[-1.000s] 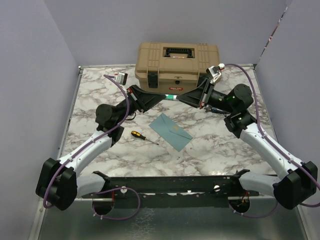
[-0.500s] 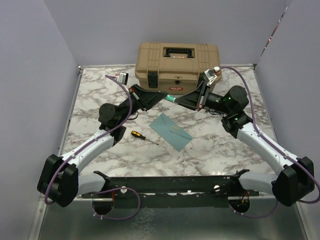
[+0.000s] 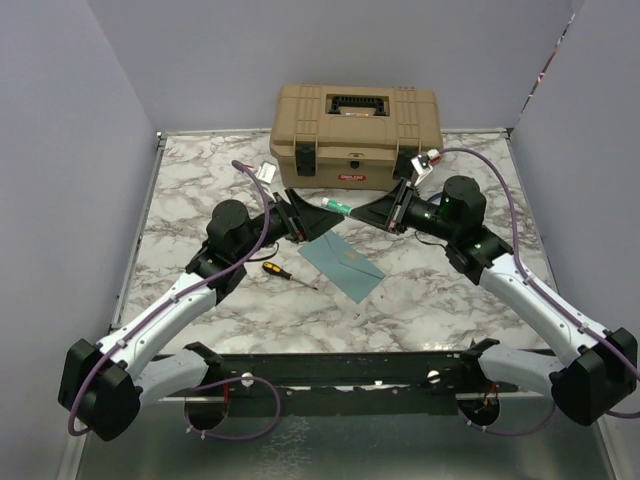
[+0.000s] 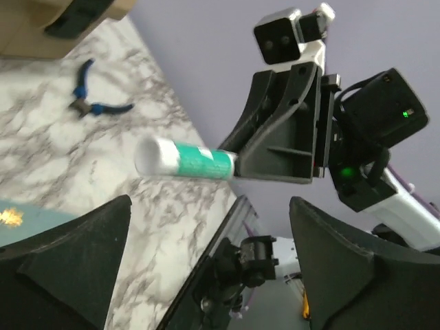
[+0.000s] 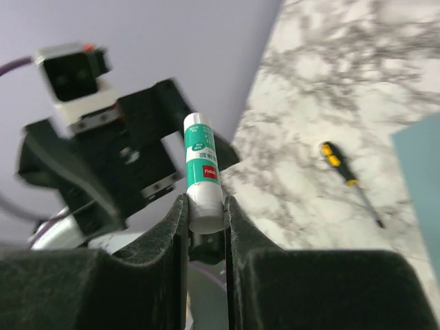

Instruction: Place the letter into the envelope and seal it

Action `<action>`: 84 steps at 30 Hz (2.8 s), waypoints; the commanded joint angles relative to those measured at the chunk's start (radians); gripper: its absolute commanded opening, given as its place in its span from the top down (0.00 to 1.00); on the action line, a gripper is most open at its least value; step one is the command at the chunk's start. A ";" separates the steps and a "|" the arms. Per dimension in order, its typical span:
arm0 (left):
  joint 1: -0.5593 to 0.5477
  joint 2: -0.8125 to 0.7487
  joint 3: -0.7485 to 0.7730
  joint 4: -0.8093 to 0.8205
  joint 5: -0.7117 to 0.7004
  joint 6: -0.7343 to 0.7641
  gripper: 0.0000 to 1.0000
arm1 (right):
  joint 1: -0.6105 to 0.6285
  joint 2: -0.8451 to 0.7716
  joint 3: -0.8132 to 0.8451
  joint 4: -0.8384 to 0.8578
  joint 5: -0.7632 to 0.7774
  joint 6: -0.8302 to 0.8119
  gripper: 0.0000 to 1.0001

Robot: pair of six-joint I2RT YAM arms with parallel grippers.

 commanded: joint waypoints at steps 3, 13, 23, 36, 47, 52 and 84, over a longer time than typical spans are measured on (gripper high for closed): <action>-0.004 -0.096 0.032 -0.462 -0.285 0.254 0.01 | -0.002 0.054 -0.054 -0.202 0.305 -0.115 1.00; 0.003 -0.050 0.056 -0.591 -0.398 0.318 0.01 | -0.007 0.283 -0.089 -0.015 0.514 -0.237 1.00; 0.006 0.001 0.112 -0.620 -0.418 0.355 0.01 | -0.007 0.494 -0.168 0.290 0.614 -0.441 1.00; 0.016 0.096 0.247 -0.758 -0.381 0.418 0.01 | -0.007 0.538 -0.170 0.235 0.642 -0.491 0.56; 0.020 0.026 0.347 -0.985 -0.593 0.457 0.01 | -0.008 0.344 -0.026 -0.291 0.793 -0.465 0.09; 0.019 -0.085 0.372 -1.067 -0.758 0.490 0.01 | -0.007 0.258 0.128 -0.681 0.931 -0.424 0.00; 0.019 -0.380 0.474 -1.143 -0.851 0.611 0.01 | -0.007 -0.406 0.522 -0.937 0.891 -0.663 0.00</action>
